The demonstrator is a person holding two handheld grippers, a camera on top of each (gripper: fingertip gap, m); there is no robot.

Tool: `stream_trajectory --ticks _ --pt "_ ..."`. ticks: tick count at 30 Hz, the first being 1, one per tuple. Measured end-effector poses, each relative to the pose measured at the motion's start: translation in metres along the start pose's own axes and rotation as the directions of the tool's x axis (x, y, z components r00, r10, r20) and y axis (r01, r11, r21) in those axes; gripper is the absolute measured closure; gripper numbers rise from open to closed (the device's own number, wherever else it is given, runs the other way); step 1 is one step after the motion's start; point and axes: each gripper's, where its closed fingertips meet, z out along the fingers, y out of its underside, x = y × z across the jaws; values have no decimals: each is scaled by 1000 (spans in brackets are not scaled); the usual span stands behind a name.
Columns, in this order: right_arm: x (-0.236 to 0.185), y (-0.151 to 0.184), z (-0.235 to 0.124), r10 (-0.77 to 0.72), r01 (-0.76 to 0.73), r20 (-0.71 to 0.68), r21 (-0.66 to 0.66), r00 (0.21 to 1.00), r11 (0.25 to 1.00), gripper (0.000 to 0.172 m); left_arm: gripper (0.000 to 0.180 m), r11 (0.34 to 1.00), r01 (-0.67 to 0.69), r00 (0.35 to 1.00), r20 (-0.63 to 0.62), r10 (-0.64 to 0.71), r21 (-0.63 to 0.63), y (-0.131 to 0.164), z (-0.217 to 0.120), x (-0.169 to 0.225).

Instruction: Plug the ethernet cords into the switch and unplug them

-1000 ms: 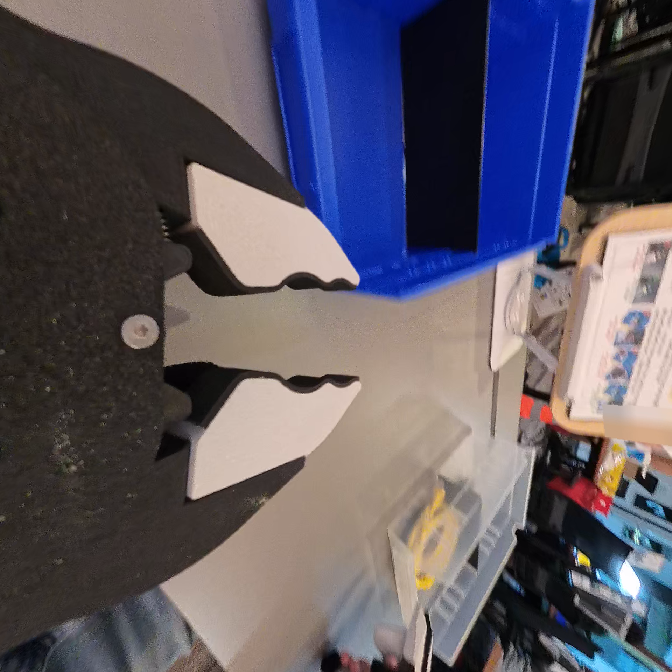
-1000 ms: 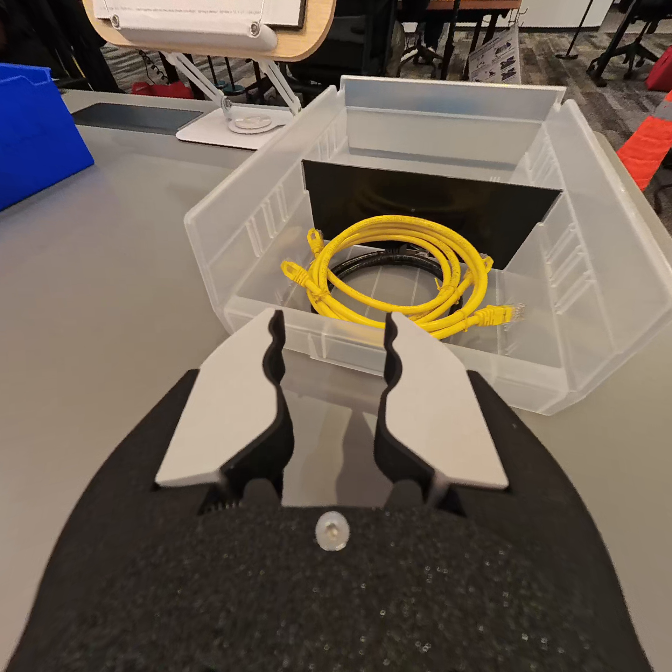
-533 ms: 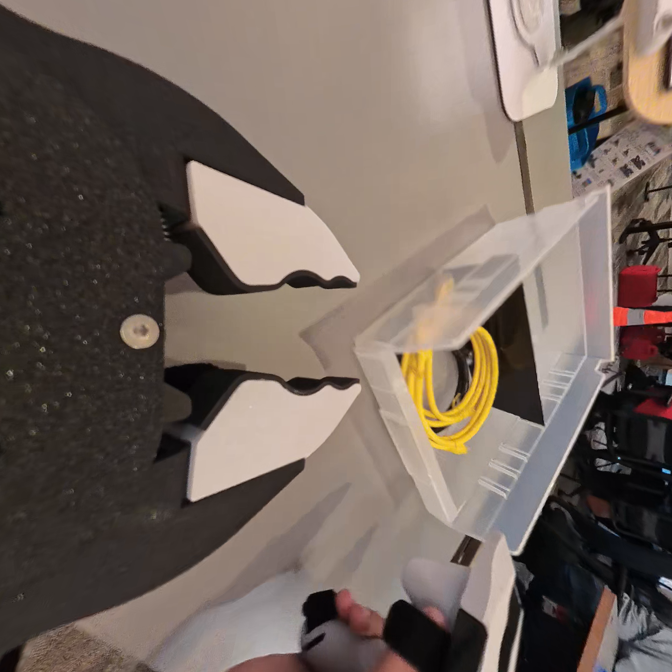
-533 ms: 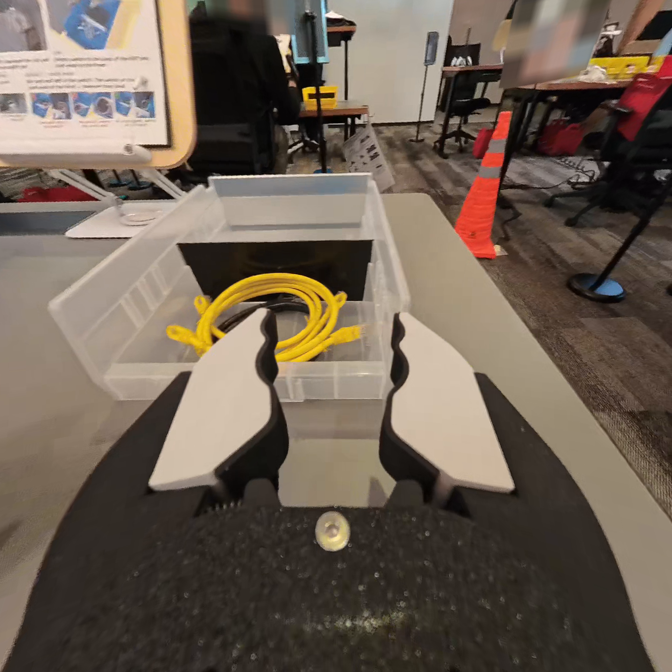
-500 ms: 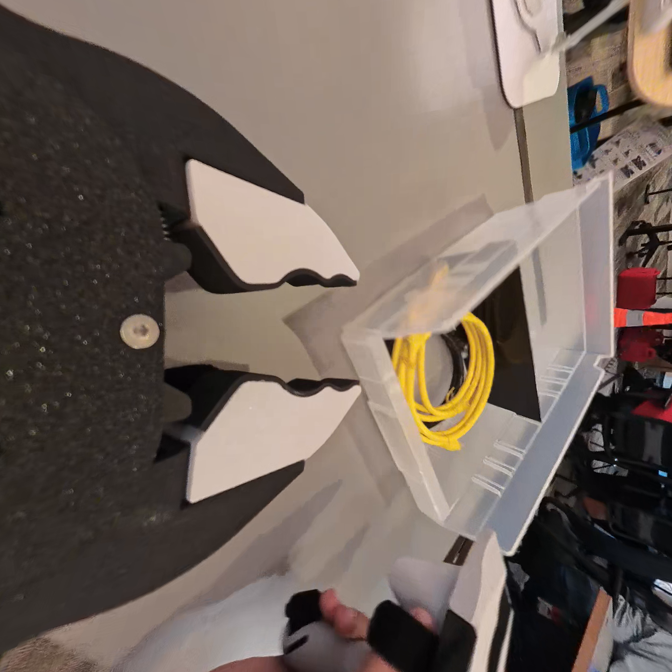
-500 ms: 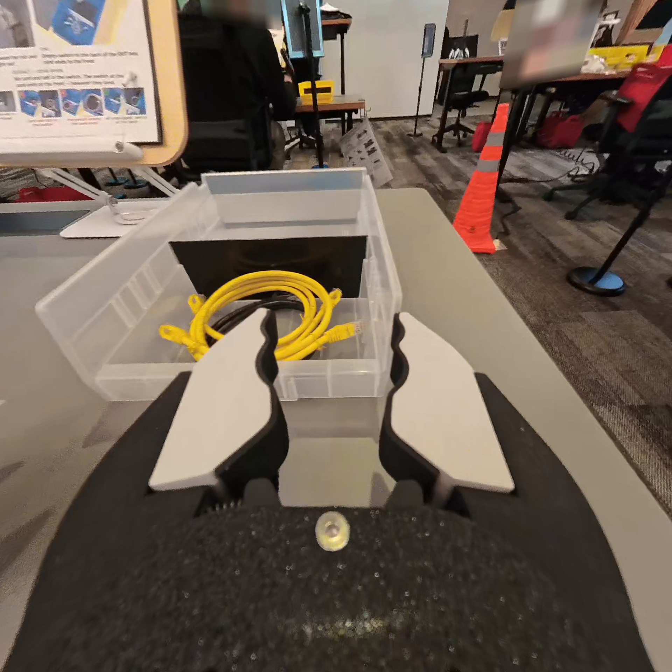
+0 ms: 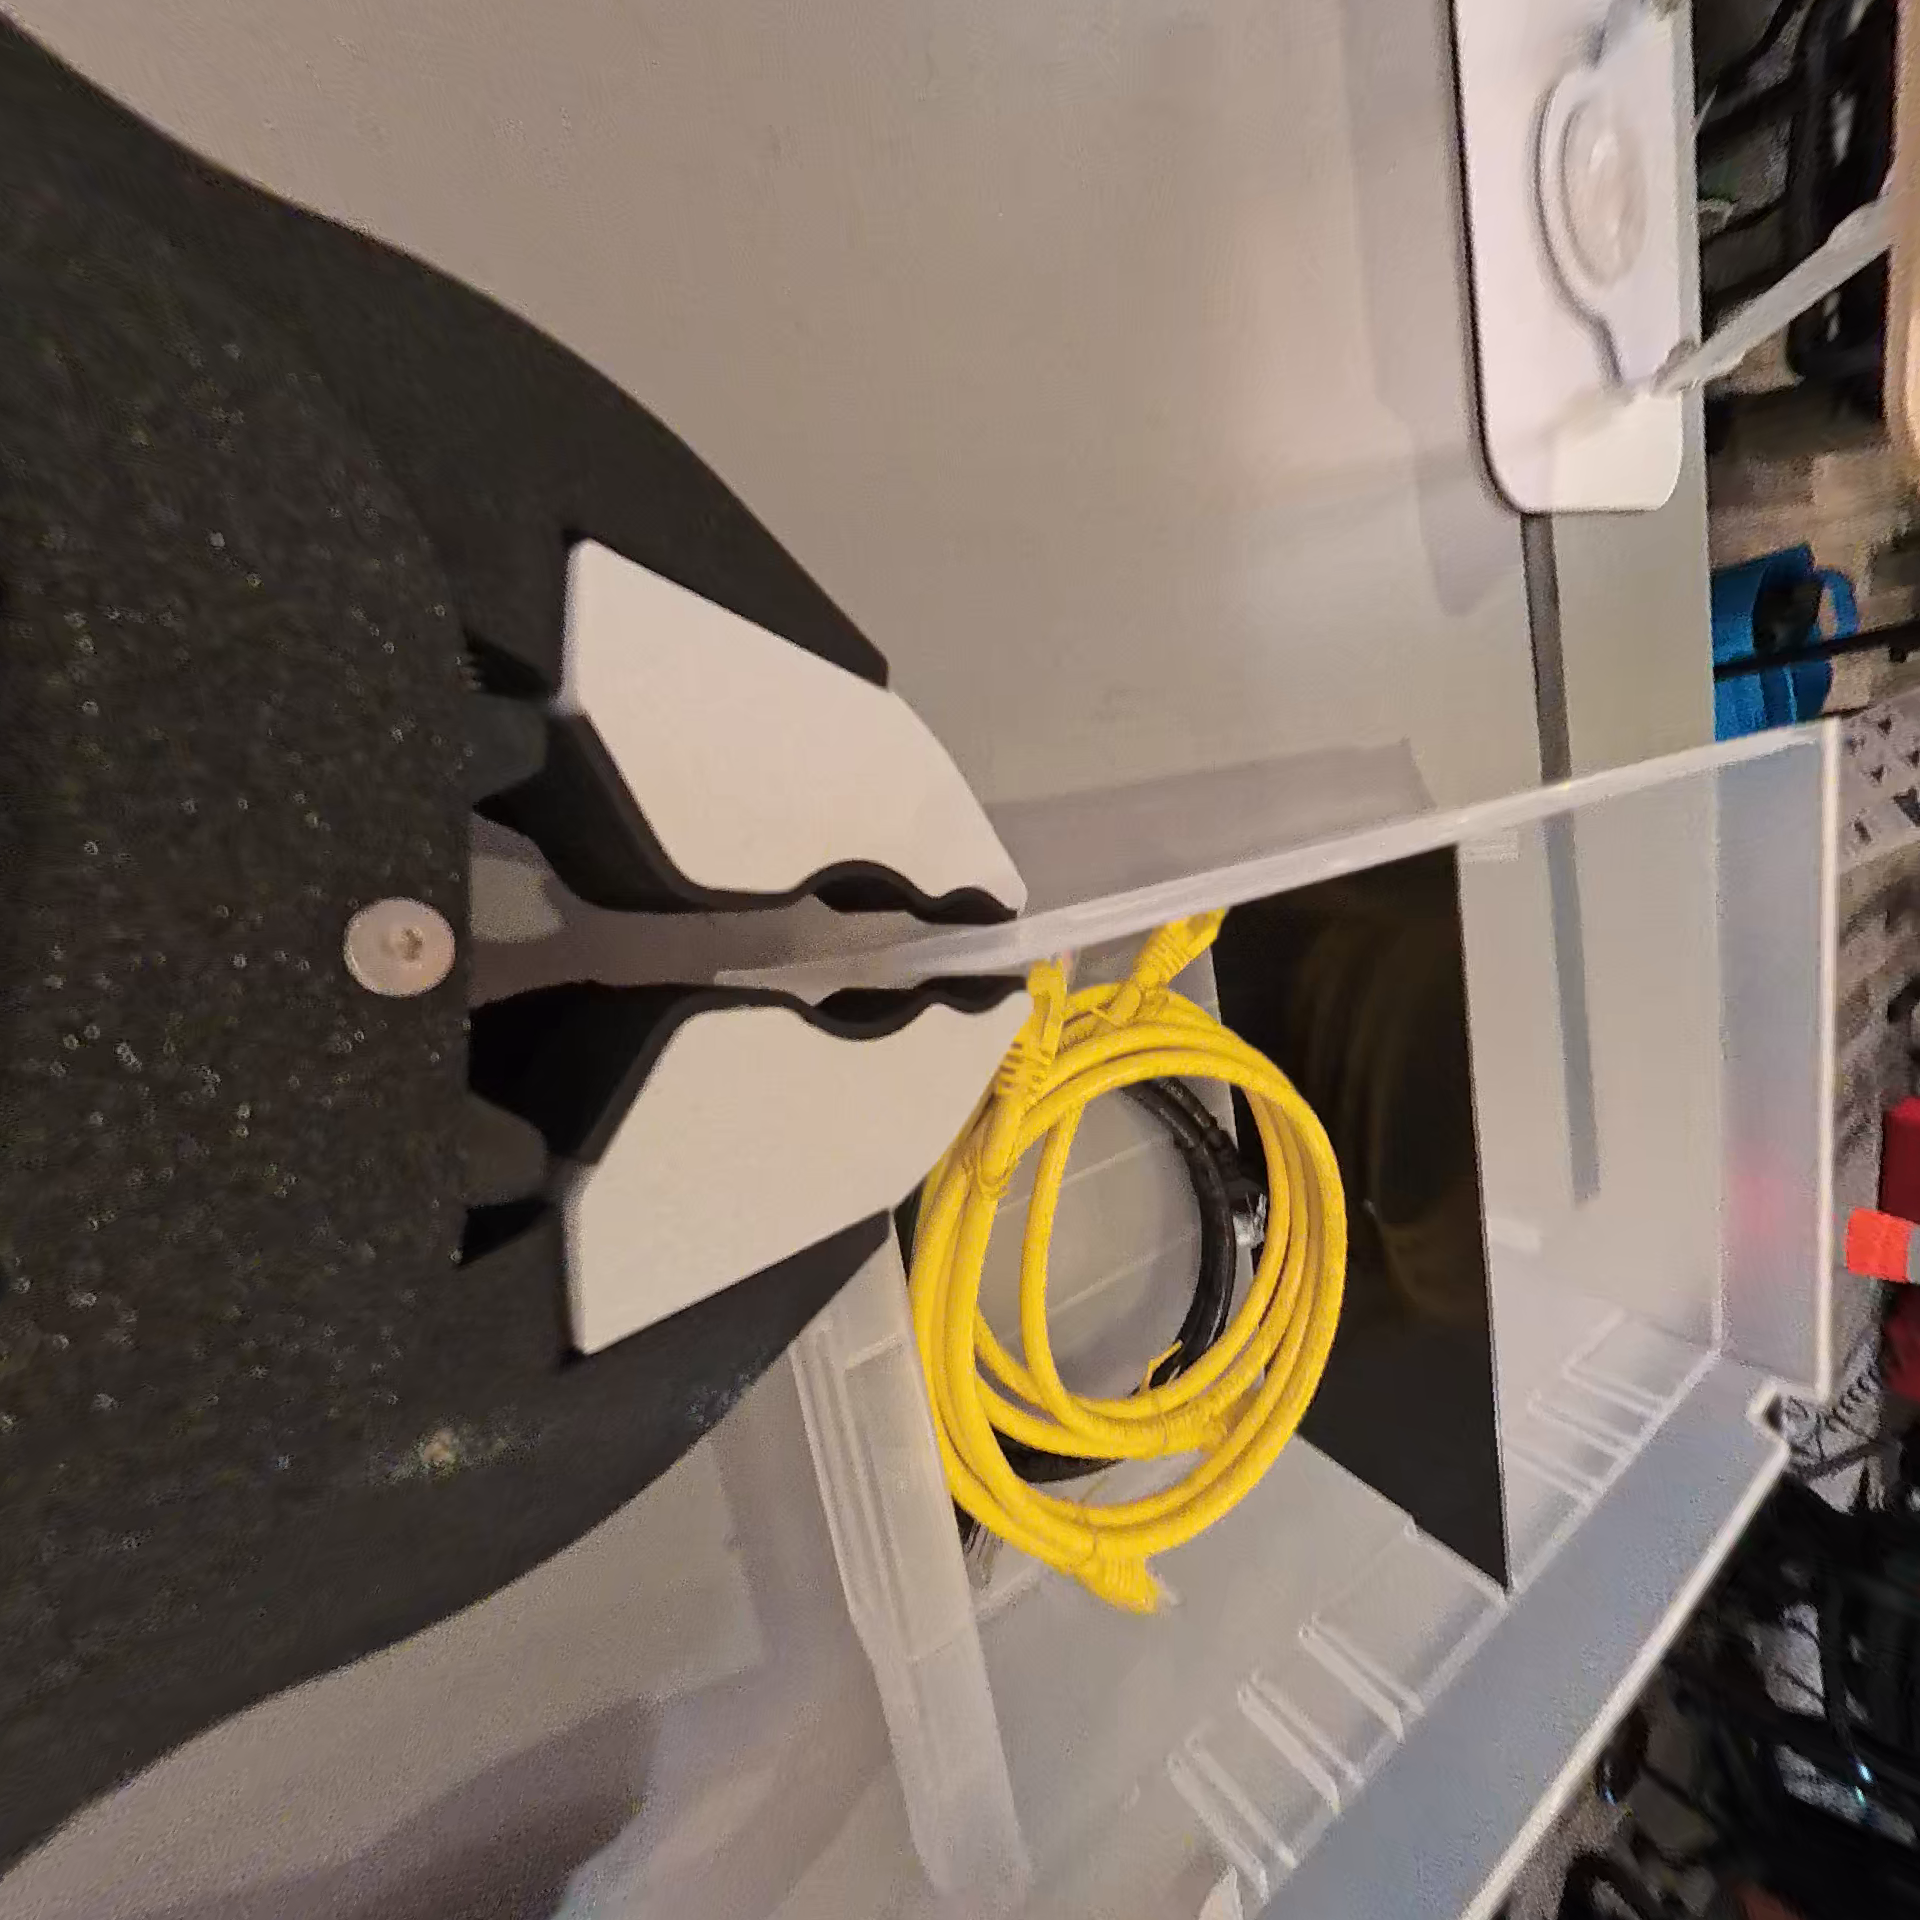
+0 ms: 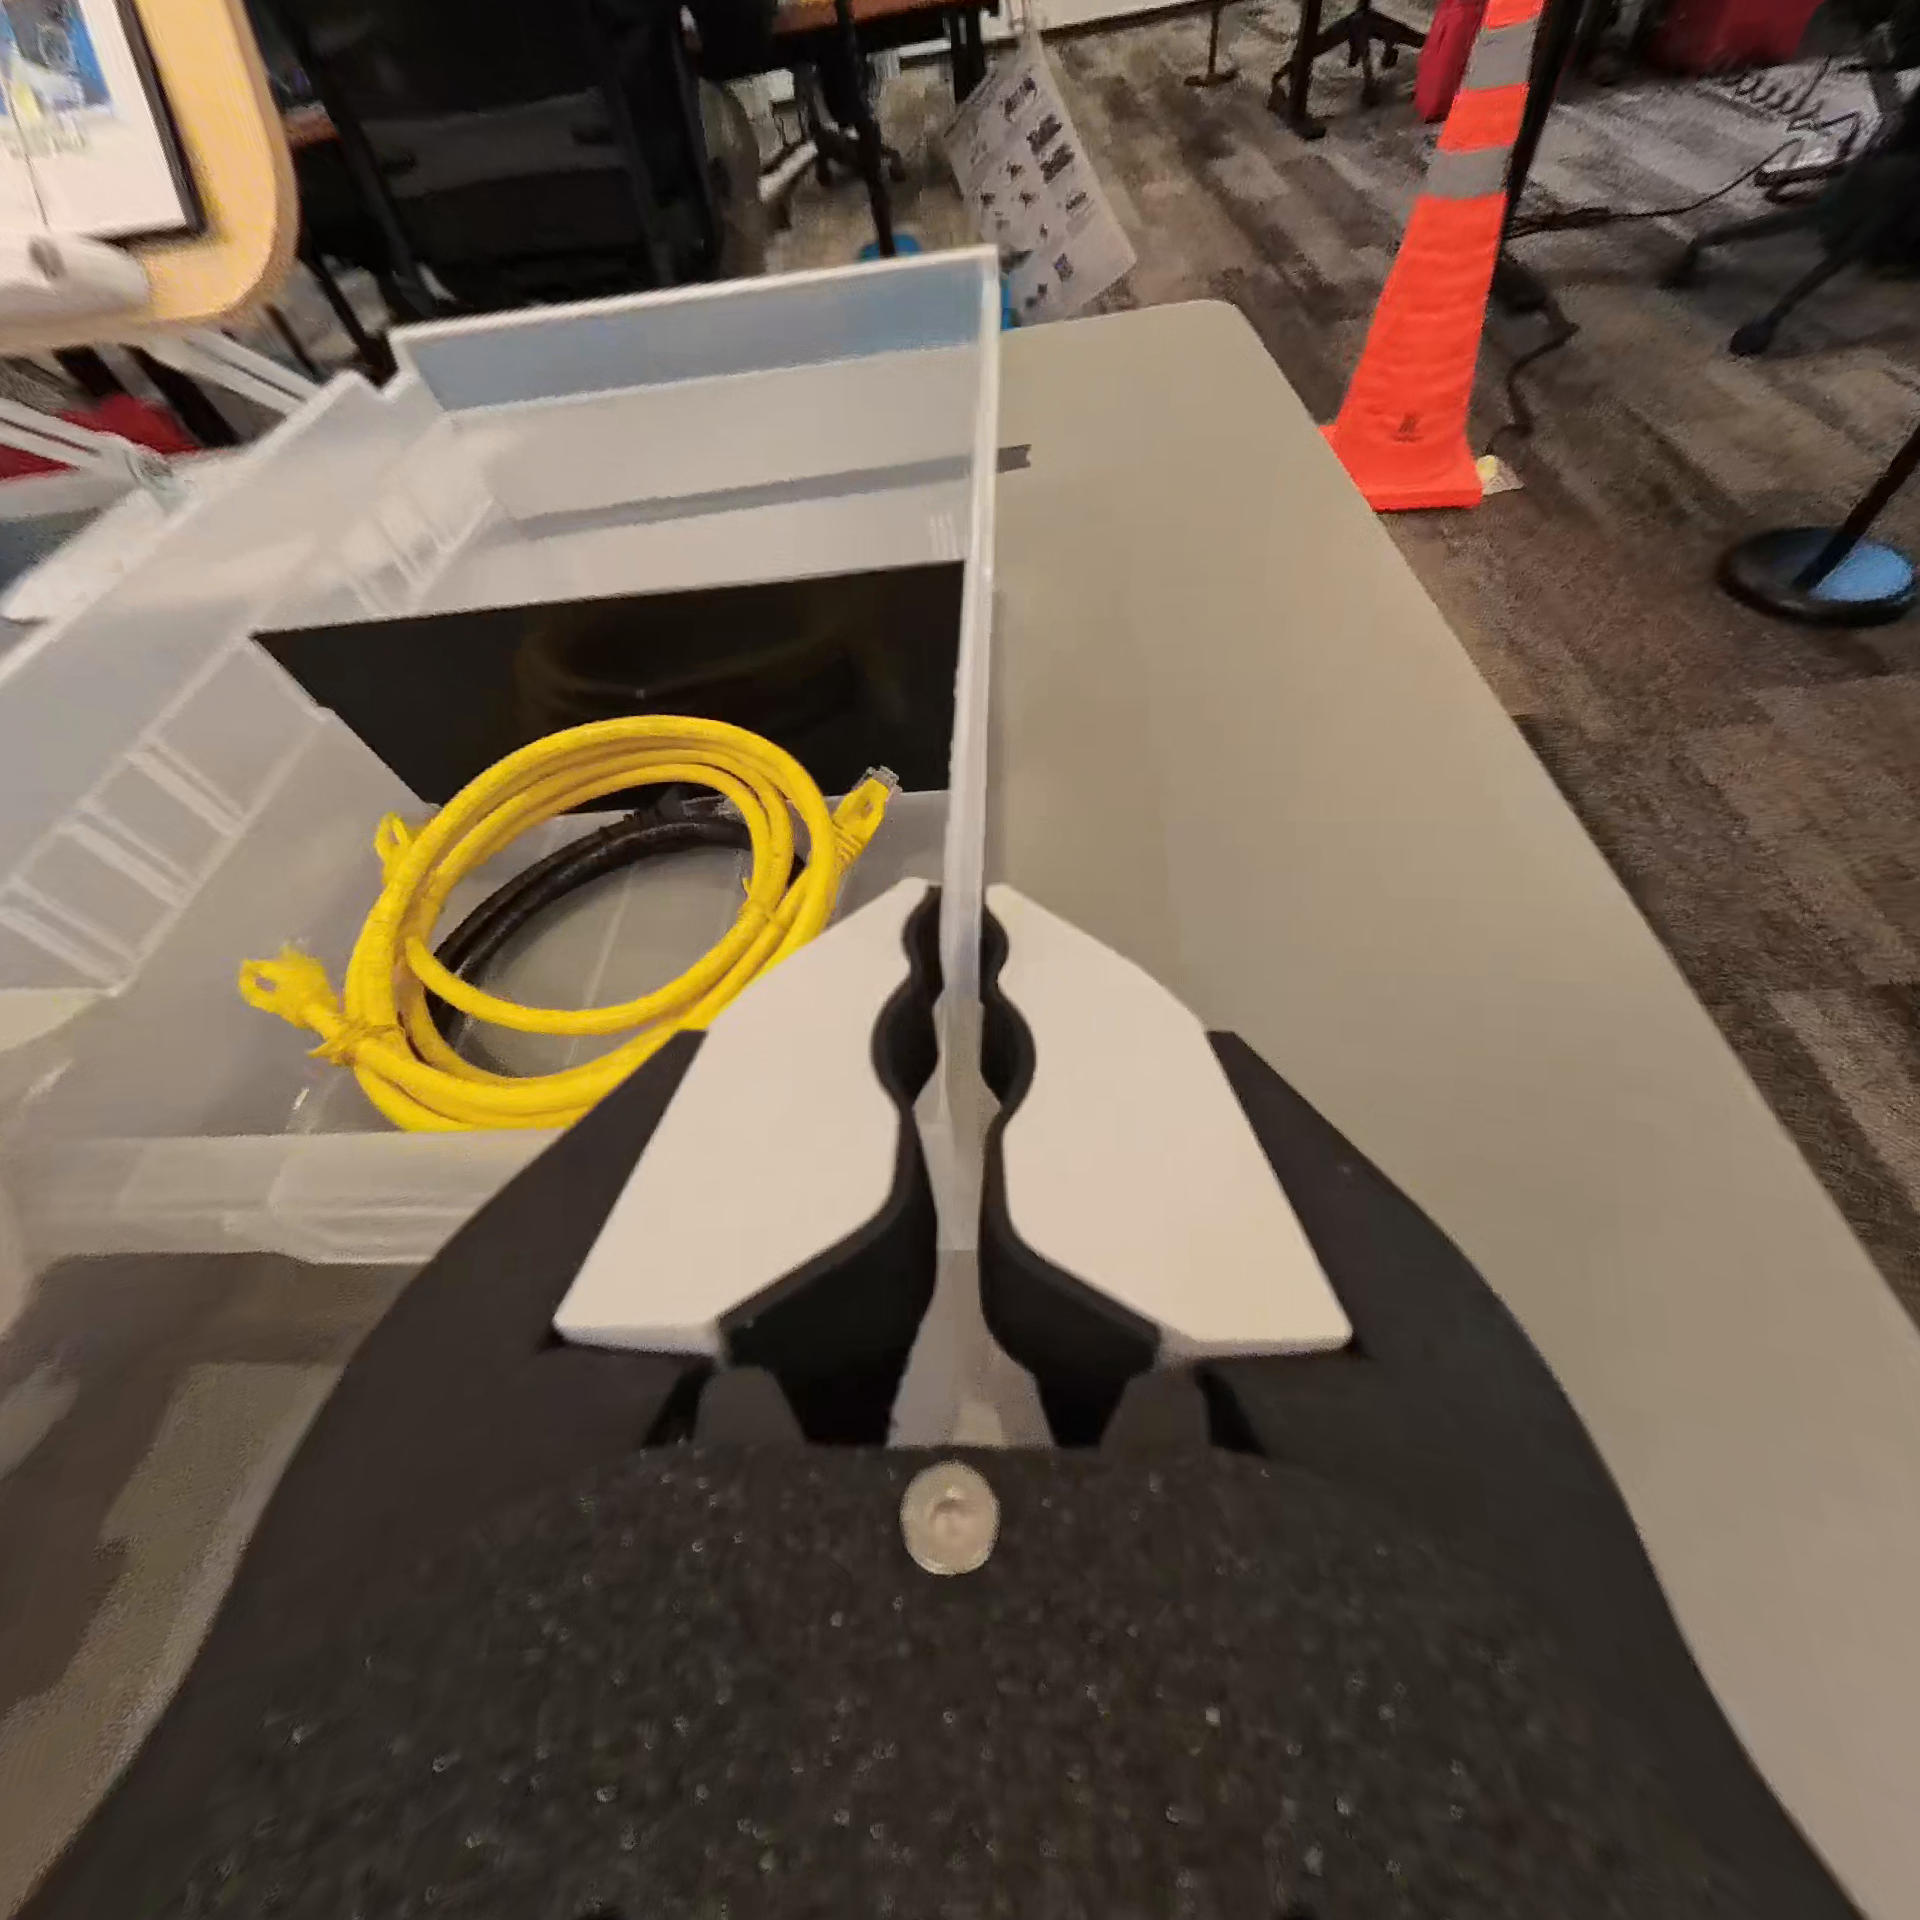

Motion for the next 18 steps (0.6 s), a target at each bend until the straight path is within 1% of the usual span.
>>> stream_trajectory --ticks 2,3,5,7,9,11,15,18 --pt "-8 -3 -5 -12 12 -47 -1 999 1000 169 177 999 -28 998 49 27 28 -6 -6 -10" --pt "-14 -5 -9 -1 2 -50 5 999 1000 169 177 999 -32 998 47 30 35 -8 -10 -14" --pt "-28 -11 -16 10 -9 -36 31 999 999 169 177 998 -12 1000 26 10 64 -12 -20 -26" --pt "-52 -21 -24 -22 23 -13 73 1000 997 169 177 996 -14 999 40 11 92 -17 -36 -47" --pt "-86 -30 -32 -52 50 16 116 999 992 168 177 992 -15 997 72 6 125 -22 -56 -77" --pt "-128 -32 -34 -50 41 68 138 996 990 168 177 991 -17 994 114 2 135 -25 -77 -116" --pt "-216 -15 -27 -50 33 155 106 987 994 168 178 996 12 978 206 -31 93 -17 -109 -198" --pt "-260 0 -20 -16 2 190 71 982 998 168 178 997 -4 969 245 -16 81 -12 -125 -237"
